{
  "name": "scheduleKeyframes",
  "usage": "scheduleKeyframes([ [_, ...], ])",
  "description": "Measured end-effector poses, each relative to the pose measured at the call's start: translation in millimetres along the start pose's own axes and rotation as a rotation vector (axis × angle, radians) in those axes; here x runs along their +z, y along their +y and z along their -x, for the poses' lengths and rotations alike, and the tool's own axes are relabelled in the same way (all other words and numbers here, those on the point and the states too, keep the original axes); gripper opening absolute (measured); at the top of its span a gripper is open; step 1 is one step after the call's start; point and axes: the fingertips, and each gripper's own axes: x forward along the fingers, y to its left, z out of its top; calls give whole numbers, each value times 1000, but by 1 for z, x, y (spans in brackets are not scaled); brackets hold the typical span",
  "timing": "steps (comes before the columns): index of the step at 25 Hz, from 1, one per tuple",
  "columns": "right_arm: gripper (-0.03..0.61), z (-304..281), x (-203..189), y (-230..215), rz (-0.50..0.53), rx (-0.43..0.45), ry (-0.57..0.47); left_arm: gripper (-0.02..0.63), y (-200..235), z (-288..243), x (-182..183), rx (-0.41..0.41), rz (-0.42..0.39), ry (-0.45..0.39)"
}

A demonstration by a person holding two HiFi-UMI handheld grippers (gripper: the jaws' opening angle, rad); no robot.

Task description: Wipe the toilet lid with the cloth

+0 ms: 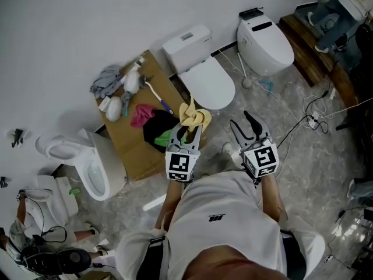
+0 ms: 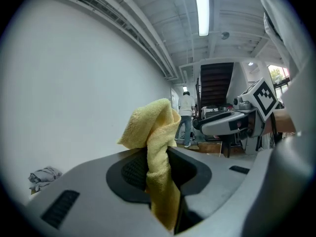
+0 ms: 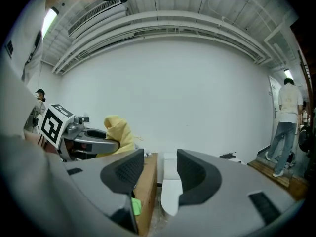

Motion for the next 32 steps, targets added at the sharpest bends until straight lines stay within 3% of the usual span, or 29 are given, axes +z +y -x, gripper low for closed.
scheduleKeyframes([
  [20,219,-67,16,-163,-1,118,-32,109,-3,-152,35,137,-10,48],
  [32,219,-102,11,-201,-21,137,-31,109,0,-209,43,122,-22,46],
])
